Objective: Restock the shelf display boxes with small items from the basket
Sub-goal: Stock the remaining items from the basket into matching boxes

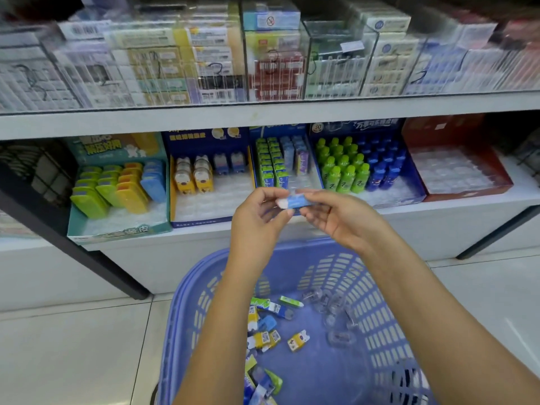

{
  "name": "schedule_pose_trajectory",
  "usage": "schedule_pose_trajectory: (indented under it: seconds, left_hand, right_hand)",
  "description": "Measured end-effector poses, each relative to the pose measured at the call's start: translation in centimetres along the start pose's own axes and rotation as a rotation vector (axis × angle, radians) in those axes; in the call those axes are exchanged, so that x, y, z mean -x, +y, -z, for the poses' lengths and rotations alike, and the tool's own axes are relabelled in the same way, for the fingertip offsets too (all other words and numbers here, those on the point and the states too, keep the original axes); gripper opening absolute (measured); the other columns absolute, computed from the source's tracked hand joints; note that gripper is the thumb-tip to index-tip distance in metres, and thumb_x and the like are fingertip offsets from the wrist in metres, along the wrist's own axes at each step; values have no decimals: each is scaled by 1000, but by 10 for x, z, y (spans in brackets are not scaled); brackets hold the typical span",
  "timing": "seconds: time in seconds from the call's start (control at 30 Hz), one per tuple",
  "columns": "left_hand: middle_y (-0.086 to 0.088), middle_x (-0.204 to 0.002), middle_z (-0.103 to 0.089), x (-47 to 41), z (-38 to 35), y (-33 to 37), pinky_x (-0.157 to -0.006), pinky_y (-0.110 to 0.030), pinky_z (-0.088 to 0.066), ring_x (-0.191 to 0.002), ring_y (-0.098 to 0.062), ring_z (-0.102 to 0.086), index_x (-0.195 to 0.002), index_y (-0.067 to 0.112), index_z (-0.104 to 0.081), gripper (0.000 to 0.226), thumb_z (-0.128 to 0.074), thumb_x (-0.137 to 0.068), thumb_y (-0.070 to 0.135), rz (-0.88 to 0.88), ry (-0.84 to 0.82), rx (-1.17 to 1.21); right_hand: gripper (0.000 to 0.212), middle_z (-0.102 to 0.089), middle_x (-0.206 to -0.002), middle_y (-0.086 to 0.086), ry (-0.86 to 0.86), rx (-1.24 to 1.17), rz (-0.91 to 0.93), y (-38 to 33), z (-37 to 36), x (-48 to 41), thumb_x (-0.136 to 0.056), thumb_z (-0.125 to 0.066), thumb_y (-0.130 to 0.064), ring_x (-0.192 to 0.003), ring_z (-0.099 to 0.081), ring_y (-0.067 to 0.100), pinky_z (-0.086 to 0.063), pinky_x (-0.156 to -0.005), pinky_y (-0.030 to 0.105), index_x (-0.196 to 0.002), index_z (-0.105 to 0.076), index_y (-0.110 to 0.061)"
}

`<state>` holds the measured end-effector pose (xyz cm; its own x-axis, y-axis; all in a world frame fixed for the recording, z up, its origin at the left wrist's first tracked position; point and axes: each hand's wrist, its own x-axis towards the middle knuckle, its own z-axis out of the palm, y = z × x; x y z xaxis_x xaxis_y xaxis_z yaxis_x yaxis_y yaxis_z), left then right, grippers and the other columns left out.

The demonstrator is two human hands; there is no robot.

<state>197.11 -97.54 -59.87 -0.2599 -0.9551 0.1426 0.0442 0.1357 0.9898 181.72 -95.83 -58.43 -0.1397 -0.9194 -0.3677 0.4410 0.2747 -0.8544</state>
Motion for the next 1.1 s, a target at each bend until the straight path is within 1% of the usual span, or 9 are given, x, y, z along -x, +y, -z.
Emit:
schedule_pose_trajectory:
  seconds: [0.13, 0.2, 0.27, 0.33, 0.43, 0.6, 0.73, 1.0, 1.1]
  left_hand:
    - [10, -134, -50, -3, -6, -13, -99, 0, -24, -119, 7, -40, -130, 24, -52, 39, -58, -92, 23, -191, -95, -606]
    - [3, -147, -38, -3, -10, -20, -110, -13, -17, -137, -7, -28, -141, 17, -41, 49, -54, -94, 25, -187, -201, -795]
    - [1, -152, -31, -1, -13, -25, -115, -22, -11, -142, -14, -19, -145, 15, -33, 56, -53, -94, 24, -173, -249, -887]
    - [2, -152, -30, -1, -13, -29, -115, -21, -11, -142, -14, -19, -146, 15, -32, 58, -54, -93, 25, -183, -248, -902]
    - [3, -150, -32, -4, -12, -30, -112, -18, -13, -140, -13, -22, -146, 16, -33, 58, -54, -93, 27, -190, -240, -896]
    - [5, -150, -31, -4, -11, -28, -112, -17, -11, -140, -11, -21, -145, 18, -33, 58, -55, -92, 27, -167, -247, -885]
    - [6, -150, -31, -6, -10, -29, -109, -14, -13, -139, -10, -22, -145, 18, -34, 58, -55, -92, 27, -157, -249, -880]
    - [6, -154, -27, -5, -7, -25, -110, -16, -12, -143, -9, -16, -148, 19, -29, 59, -53, -94, 27, -104, -339, -893]
    - [3, -151, -34, 3, -4, -22, -108, -18, -18, -141, -12, -25, -145, 18, -36, 53, -53, -94, 24, -106, -307, -864]
  right_hand:
    - [19, -67, -75, -5, 283, 587, 436, -31, 6, -18, -80, -69, -7, -67, -67, 11, -55, -67, 22, -98, -65, -14]
    - [15, -67, -76, -6, 340, 798, 629, -48, 2, -33, -78, -71, -9, -74, -65, 12, -52, -70, 21, -87, -65, -20]
    - [10, -71, -87, 3, 314, 930, 739, -58, -1, -52, -80, -67, -7, -81, -65, 14, -52, -77, 24, -89, -70, -11]
    - [18, -71, -101, 9, 295, 1123, 730, -62, -6, -71, -83, -65, -7, -90, -64, 16, -49, -84, 24, -100, -71, -6]
    - [25, -69, -110, 7, 211, 1221, 580, -64, -10, -90, -84, -66, -10, -99, -61, 14, -39, -78, 11, -109, -68, -7]
    - [19, -70, -99, 2, 97, 1414, 519, -68, -13, -103, -77, -75, -17, -90, -61, 13, -41, -73, 22, -95, -72, -13]
    - [20, -68, -97, 11, 87, 1517, 552, -68, -12, -105, -80, -72, -21, -91, -61, 24, -40, -73, 27, -94, -74, -7]
    - [35, -45, -134, 12, 93, 1812, 577, -60, -15, -88, -92, -54, -18, -124, -41, 28, -36, -89, 26, -125, -59, -10]
    - [39, -50, -124, 13, 108, 1674, 637, -47, -8, -55, -88, -56, -16, -108, -50, 26, -42, -91, 30, -128, -56, -14]
